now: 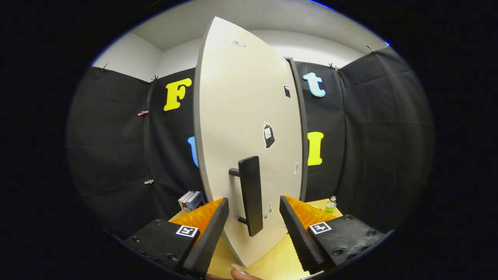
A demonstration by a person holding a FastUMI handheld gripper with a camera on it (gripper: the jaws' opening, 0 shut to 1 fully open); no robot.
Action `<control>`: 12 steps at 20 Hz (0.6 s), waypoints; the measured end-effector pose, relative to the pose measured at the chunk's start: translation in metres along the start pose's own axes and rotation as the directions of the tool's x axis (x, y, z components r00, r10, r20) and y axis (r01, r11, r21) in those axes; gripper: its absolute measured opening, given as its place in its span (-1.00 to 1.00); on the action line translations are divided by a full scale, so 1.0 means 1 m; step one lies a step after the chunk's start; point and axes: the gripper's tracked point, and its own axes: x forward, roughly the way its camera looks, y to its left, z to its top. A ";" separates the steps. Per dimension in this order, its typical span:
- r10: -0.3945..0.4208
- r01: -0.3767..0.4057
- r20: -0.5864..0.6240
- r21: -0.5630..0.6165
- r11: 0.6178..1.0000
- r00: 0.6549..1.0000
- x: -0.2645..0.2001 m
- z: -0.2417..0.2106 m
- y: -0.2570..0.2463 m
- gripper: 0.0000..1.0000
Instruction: Open the shoe cabinet door, grab the shoes and put them into the shoe cabinet, then close the shoe cabinet door.
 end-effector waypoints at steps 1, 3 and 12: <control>0.000 0.000 0.008 -0.002 1.000 1.000 0.000 0.002 0.003 0.76; -0.007 0.007 0.019 0.002 1.000 1.000 0.004 0.001 0.015 0.76; -0.075 0.075 0.012 -0.013 0.997 0.997 0.011 -0.007 0.021 0.80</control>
